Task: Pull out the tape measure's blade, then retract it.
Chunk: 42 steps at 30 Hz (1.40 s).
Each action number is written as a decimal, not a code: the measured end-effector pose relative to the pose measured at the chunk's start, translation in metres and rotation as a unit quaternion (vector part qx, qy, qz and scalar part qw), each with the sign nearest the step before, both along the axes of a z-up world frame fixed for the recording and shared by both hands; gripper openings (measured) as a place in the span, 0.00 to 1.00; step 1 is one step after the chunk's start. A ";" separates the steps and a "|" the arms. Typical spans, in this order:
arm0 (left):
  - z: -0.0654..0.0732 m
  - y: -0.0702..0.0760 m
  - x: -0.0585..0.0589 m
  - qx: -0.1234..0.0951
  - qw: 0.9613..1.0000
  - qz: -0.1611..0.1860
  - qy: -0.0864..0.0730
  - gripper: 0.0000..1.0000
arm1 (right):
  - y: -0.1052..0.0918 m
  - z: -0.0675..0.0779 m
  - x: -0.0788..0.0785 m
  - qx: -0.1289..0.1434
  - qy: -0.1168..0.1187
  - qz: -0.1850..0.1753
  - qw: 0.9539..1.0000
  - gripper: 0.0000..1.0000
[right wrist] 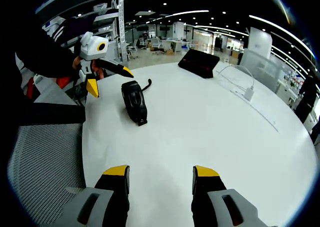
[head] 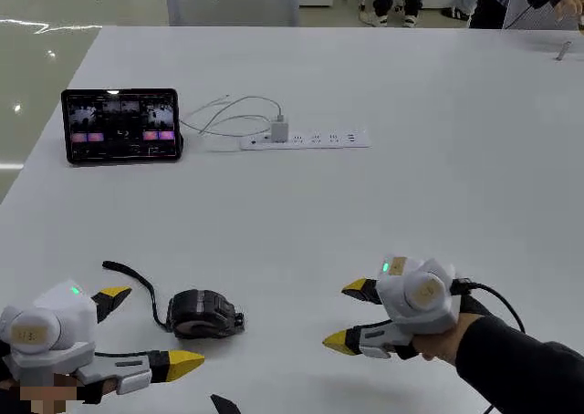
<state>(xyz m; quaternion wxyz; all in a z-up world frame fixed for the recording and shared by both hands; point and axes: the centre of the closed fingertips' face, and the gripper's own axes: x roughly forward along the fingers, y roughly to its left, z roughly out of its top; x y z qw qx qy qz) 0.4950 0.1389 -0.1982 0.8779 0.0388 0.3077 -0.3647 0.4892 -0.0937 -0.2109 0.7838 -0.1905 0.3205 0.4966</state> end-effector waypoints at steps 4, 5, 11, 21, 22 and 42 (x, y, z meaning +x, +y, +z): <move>-0.001 0.011 0.002 0.005 1.000 0.005 -0.005 0.99 | -0.016 0.001 -0.007 0.010 0.000 -0.011 1.000 0.55; 0.000 0.014 0.002 0.001 1.000 0.007 -0.007 0.99 | -0.022 0.002 -0.008 0.012 -0.002 -0.013 1.000 0.55; 0.007 0.024 0.001 -0.005 1.000 0.009 -0.025 0.99 | -0.054 0.006 -0.009 0.024 -0.002 -0.050 0.998 0.65; 0.004 0.050 -0.004 0.019 0.999 0.020 -0.036 0.99 | -0.097 0.004 -0.015 0.024 -0.004 -0.089 0.996 0.75; 0.004 0.053 -0.004 0.022 0.999 0.023 -0.039 0.99 | -0.098 0.006 -0.017 0.038 0.001 -0.095 0.995 0.77; 0.007 0.065 -0.021 0.017 1.000 0.020 -0.001 0.99 | -0.150 0.003 -0.031 0.019 -0.011 -0.120 0.992 0.99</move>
